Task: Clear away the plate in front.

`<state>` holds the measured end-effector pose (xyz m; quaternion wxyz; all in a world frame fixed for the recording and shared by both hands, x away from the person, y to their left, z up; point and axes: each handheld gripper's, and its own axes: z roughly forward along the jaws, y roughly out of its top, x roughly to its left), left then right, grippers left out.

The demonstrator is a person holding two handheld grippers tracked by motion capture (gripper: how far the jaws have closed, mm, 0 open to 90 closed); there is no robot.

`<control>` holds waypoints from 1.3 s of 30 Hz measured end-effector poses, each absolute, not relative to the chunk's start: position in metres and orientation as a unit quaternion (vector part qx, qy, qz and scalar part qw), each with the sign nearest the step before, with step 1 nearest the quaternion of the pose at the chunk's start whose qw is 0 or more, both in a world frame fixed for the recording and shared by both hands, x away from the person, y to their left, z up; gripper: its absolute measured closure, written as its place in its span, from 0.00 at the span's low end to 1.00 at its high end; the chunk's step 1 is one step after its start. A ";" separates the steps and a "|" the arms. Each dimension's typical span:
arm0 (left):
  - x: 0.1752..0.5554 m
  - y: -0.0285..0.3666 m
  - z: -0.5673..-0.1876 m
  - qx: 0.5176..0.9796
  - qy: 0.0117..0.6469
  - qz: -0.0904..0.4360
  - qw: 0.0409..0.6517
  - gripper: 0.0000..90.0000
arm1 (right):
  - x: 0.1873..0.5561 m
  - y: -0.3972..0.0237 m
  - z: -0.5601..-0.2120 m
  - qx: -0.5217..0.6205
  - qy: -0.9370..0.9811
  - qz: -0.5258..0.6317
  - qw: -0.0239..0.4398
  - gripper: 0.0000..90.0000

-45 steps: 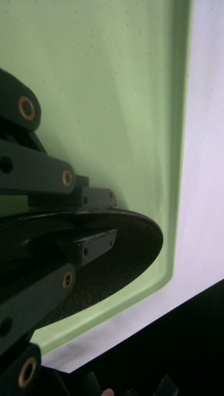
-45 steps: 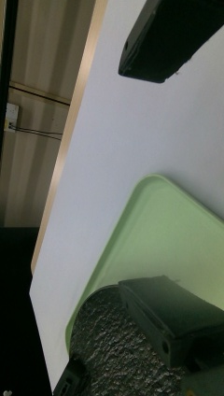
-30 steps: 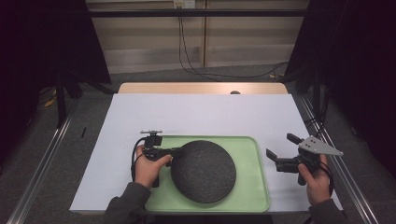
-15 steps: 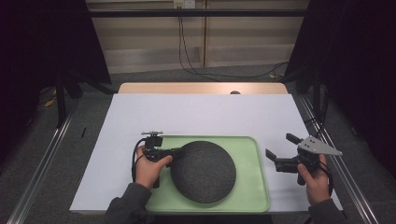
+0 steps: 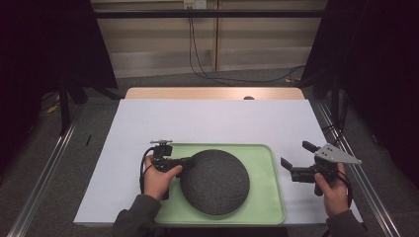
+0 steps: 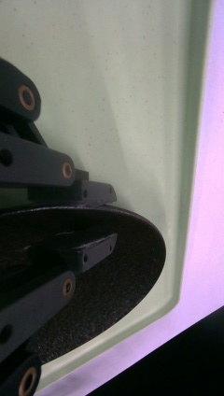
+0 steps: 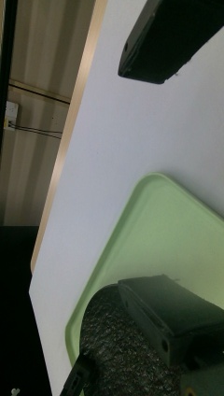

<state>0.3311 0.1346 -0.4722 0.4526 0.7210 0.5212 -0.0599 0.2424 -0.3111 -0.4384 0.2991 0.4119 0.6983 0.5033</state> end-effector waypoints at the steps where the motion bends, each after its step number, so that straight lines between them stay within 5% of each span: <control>1: 0.331 0.135 -0.473 0.724 0.521 -0.059 0.449 0.83 | 0.242 -0.311 -0.438 0.412 0.699 0.502 0.300 0.01; 29: 0.332 0.131 -0.477 0.727 0.526 -0.055 0.438 0.80 | 0.241 -0.311 -0.439 0.410 0.704 0.497 0.300 0.01; 39: 0.333 0.136 -0.470 0.715 0.524 -0.046 0.461 0.71 | 0.241 -0.310 -0.439 0.408 0.706 0.496 0.300 0.01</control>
